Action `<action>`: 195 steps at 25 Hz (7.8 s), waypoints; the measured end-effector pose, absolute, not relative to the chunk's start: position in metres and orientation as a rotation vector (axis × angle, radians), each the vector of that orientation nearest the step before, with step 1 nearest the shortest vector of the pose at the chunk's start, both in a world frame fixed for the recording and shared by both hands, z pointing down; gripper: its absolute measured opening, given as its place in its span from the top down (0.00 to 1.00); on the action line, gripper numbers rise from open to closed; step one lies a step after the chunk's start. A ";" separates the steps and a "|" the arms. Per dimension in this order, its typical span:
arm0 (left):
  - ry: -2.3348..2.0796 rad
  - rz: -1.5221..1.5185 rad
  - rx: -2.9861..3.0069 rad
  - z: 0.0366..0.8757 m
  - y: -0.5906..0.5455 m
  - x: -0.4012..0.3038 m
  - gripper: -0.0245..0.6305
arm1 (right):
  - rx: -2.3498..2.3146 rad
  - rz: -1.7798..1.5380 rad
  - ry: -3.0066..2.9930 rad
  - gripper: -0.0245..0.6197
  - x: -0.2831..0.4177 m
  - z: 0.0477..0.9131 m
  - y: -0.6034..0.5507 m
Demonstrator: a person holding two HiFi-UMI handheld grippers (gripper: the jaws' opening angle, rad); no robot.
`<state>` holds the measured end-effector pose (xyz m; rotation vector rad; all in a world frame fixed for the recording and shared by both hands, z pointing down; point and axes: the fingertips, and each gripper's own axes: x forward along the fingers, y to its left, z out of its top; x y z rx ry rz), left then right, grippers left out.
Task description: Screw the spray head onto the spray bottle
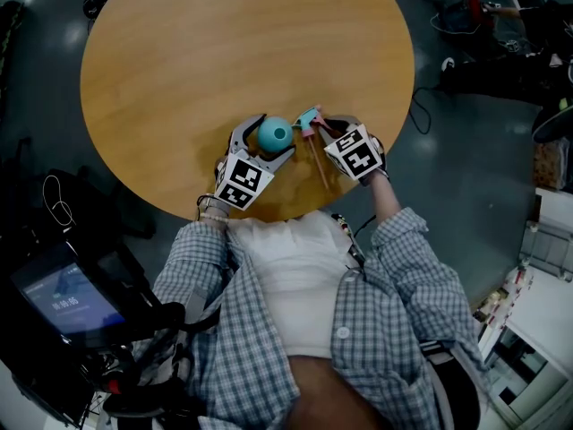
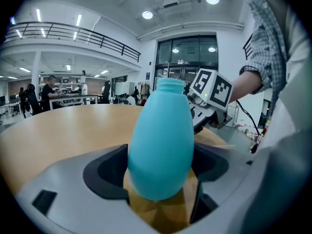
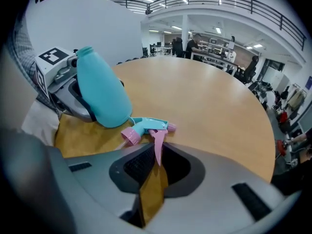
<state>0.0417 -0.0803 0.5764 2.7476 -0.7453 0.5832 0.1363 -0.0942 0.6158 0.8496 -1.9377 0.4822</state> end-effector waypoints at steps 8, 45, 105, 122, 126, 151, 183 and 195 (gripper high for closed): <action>-0.749 0.581 2.748 0.571 -0.077 0.043 0.35 | 1.073 0.427 -2.010 0.90 0.142 0.578 -0.102; -0.327 0.347 2.806 0.458 -0.063 0.072 0.36 | 1.601 -0.468 -2.616 0.91 0.065 0.291 -0.161; -0.455 0.488 2.732 0.440 -0.094 0.057 0.36 | 1.457 -0.896 -2.259 0.90 0.054 0.327 -0.091; -0.666 0.604 2.819 0.444 -0.111 0.047 0.36 | 1.395 -0.840 -2.337 0.89 0.047 0.330 -0.076; -0.677 0.531 2.773 0.441 -0.112 0.051 0.36 | 1.389 -0.838 -2.334 0.89 0.044 0.329 -0.075; -0.824 0.603 2.891 0.445 -0.123 0.033 0.36 | 1.097 -0.550 -2.480 0.81 0.032 0.347 -0.064; -0.132 0.439 2.874 0.423 -0.048 0.054 0.36 | 0.139 -0.149 -2.729 0.76 0.035 0.329 -0.052; 0.104 0.519 2.858 0.429 -0.010 0.058 0.36 | -0.198 -0.264 -2.644 0.76 0.010 0.332 -0.016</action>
